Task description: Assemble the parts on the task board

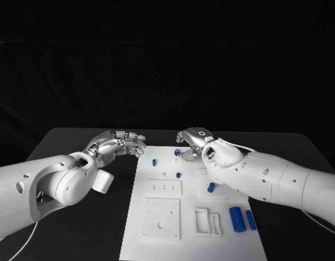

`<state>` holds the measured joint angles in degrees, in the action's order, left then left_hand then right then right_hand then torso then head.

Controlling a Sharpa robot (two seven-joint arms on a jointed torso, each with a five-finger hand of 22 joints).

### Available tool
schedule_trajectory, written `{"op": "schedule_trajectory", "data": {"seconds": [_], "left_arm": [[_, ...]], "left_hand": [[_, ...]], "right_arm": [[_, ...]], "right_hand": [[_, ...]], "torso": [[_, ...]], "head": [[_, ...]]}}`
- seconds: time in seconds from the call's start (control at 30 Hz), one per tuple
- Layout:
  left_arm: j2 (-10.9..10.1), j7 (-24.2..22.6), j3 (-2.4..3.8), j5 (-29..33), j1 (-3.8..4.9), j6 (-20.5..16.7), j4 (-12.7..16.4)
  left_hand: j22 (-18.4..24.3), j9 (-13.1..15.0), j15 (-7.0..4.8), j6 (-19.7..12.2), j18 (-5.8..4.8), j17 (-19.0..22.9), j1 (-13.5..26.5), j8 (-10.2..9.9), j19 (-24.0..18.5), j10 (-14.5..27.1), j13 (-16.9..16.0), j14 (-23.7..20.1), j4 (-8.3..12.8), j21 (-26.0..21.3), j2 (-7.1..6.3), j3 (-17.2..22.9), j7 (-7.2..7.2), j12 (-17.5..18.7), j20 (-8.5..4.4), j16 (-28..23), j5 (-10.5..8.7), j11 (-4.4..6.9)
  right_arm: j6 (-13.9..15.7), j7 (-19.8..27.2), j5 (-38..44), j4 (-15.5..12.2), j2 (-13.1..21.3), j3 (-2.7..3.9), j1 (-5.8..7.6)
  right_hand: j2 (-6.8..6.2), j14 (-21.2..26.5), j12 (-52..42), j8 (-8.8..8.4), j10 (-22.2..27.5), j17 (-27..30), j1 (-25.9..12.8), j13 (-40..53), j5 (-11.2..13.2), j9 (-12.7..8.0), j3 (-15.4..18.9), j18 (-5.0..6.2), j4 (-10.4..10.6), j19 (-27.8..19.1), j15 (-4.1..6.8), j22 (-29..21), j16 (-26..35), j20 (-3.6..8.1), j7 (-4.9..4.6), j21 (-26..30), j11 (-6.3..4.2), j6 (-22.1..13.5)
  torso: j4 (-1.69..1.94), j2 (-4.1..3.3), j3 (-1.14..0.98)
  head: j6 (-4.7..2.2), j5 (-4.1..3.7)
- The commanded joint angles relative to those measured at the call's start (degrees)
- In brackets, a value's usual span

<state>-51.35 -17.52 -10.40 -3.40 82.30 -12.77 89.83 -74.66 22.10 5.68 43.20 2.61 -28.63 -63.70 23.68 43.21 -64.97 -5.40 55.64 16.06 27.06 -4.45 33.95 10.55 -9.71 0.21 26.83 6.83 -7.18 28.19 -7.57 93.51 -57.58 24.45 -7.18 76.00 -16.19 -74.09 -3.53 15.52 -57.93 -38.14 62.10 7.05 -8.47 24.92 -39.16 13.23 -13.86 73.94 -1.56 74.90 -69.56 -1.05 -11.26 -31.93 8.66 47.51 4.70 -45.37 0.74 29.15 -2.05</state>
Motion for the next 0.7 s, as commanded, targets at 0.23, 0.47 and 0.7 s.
{"op": "schedule_trajectory", "data": {"seconds": [0.23, 0.47, 0.7], "left_arm": [[-0.16, -0.09, 0.05, -0.18, 0.14, 0.60, -0.75], [-0.10, -0.60, 0.04, -0.08, 0.13, 1.45, -1.72], [0.00, -0.84, 0.00, -0.08, 0.12, 2.35, -1.88]], "left_hand": [[-0.03, -0.12, 0.28, -0.09, 0.88, -0.11, 0.05, -0.33, -0.47, 0.05, 0.12, -0.34, 0.08, -0.01, -0.55, 0.09, 0.38, 0.45, -0.01, -0.42, -0.24, -0.43], [-0.05, -0.12, 0.36, -0.05, 0.82, -0.20, 0.64, -0.30, -0.60, 0.02, 0.15, -0.39, -0.12, -0.06, -0.83, -0.33, 0.42, 0.54, 0.08, -0.55, -0.14, -0.47], [-0.11, -0.14, 0.37, -0.06, 0.85, -0.35, 1.19, -0.30, -0.67, -0.03, 0.18, -0.40, -0.07, -0.06, -0.95, -1.05, 0.42, 0.65, 0.09, -0.67, 0.49, -0.47]], "right_arm": [[1.90, 2.18, -5.06, -6.62, 5.53, 3.17, 0.22], [-5.26, 2.63, -6.80, -11.91, 13.10, 4.54, 1.17], [-9.36, 4.61, -11.40, -10.69, 15.84, 4.54, 1.83]], "right_hand": [[0.18, 0.53, -1.91, 0.47, -2.67, 0.31, 1.17, -0.31, -2.28, 0.09, 2.37, 1.73, -1.11, -0.11, 0.15, 0.64, -0.60, -0.37, 0.30, 0.55, -0.69, 0.37], [2.72, 0.30, -5.92, 2.71, -11.19, 0.51, 2.24, 2.51, -4.01, 0.95, 2.55, 1.77, -1.66, 0.45, 3.37, 0.63, -0.77, -0.06, 1.70, 0.46, -3.97, 4.07], [2.63, 0.17, -13.89, 3.50, -18.94, 0.00, 1.66, 12.39, -6.25, 2.26, 5.33, 1.77, -2.55, 1.41, 6.53, 0.46, -1.34, 0.76, 3.59, 0.43, -7.03, 4.88]], "torso": [[-0.52, 0.31, -0.23], [-1.57, 1.26, -0.41], [-2.61, 1.93, -0.86]], "head": [[-1.18, 0.01], [-1.83, 0.47], [-1.91, 0.88]]}}
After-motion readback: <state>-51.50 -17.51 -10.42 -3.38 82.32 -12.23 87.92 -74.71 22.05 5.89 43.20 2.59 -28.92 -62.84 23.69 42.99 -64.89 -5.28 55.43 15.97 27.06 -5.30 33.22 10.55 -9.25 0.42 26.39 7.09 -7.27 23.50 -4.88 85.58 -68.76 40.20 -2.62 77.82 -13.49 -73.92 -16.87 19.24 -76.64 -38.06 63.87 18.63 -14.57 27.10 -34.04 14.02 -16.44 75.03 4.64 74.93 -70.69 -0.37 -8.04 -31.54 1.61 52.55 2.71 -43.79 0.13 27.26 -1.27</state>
